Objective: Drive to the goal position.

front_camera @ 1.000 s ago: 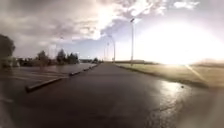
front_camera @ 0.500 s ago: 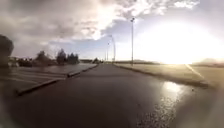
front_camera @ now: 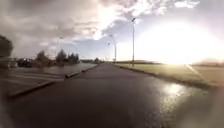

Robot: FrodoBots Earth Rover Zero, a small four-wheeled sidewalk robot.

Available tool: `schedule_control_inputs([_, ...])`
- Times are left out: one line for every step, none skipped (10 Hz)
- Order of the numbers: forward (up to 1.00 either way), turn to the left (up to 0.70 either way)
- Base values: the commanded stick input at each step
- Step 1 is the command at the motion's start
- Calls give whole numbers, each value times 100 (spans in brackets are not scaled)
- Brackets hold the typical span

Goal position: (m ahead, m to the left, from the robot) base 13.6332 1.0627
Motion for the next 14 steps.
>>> schedule_control_inputs([70,0])
schedule_control_inputs([70,0])
schedule_control_inputs([70,0])
schedule_control_inputs([70,0])
schedule_control_inputs([70,0])
schedule_control_inputs([70,0])
schedule_control_inputs([70,0])
schedule_control_inputs([70,0])
schedule_control_inputs([70,0])
schedule_control_inputs([70,0])
schedule_control_inputs([70,0])
schedule_control_inputs([70,0])
schedule_control_inputs([70,0])
schedule_control_inputs([70,0])
